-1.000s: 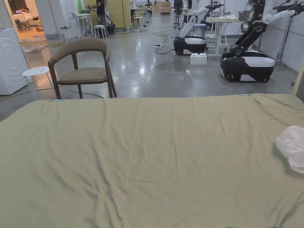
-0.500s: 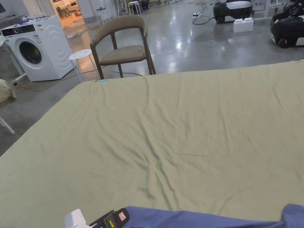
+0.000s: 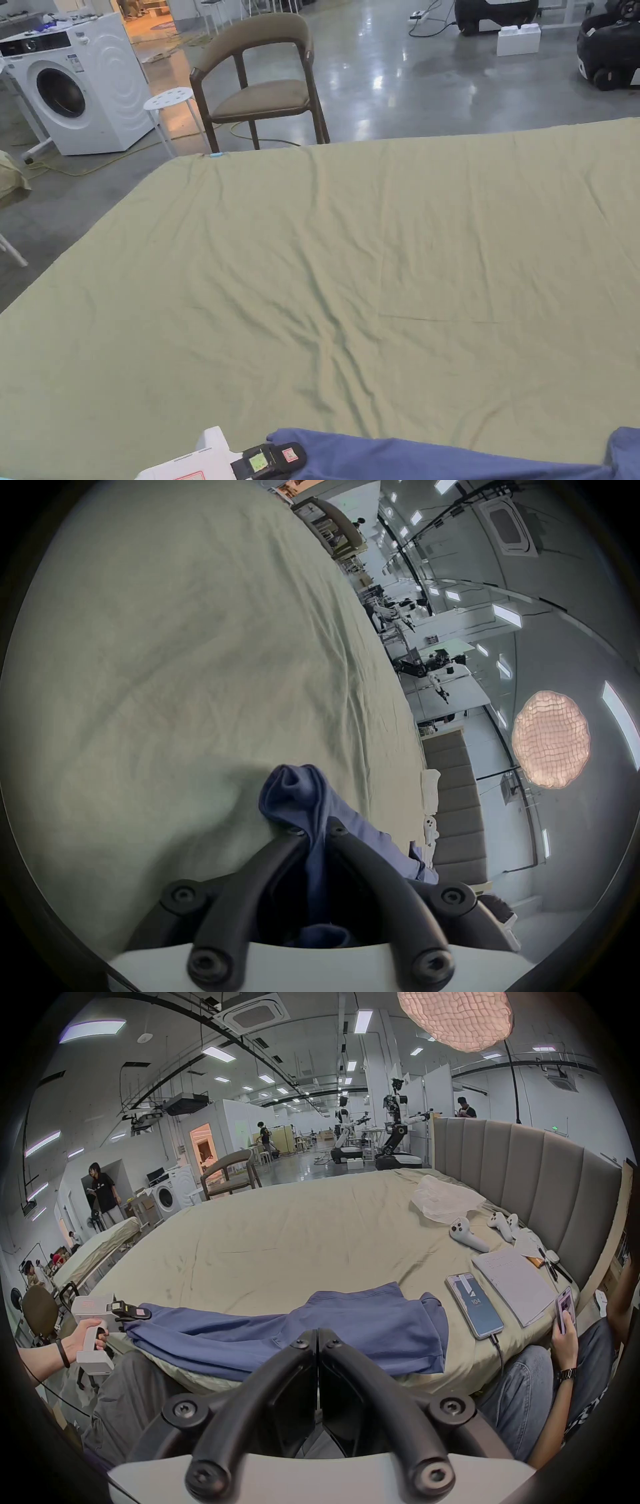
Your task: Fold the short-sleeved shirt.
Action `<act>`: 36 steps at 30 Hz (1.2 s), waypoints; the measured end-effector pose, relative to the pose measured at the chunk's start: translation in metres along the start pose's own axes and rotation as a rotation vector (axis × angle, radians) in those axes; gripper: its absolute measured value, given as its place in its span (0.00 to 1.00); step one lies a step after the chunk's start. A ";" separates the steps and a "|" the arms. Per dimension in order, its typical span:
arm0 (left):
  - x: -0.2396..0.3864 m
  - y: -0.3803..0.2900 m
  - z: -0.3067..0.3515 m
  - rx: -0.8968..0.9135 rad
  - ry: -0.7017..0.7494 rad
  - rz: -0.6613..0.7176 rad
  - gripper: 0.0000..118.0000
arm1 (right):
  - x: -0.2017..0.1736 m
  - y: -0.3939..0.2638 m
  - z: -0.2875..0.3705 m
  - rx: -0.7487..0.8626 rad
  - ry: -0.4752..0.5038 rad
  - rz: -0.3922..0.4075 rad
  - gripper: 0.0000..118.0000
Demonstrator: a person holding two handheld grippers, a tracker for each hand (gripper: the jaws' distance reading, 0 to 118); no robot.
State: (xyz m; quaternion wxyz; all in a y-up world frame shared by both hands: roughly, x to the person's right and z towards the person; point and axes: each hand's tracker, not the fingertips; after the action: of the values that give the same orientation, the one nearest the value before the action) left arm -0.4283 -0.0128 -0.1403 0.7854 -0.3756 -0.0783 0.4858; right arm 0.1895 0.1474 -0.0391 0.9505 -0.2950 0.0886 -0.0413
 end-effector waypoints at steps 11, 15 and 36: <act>0.039 0.042 0.079 0.215 0.129 -0.057 0.00 | 0.007 -0.001 0.001 0.015 0.006 -0.037 0.00; 0.077 0.034 0.085 0.218 0.171 -0.157 0.00 | 0.010 -0.007 -0.003 0.016 0.018 -0.067 0.00; 0.210 -0.134 -0.133 -0.159 0.120 -0.462 0.63 | 0.041 -0.035 0.037 0.004 -0.117 -0.183 0.00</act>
State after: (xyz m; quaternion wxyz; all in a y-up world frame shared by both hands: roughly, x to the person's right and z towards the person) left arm -0.1612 0.0586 -0.1958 0.8468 -0.4365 -0.1532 0.2626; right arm 0.2361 0.1336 0.0044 0.9469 -0.3018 0.0057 -0.1110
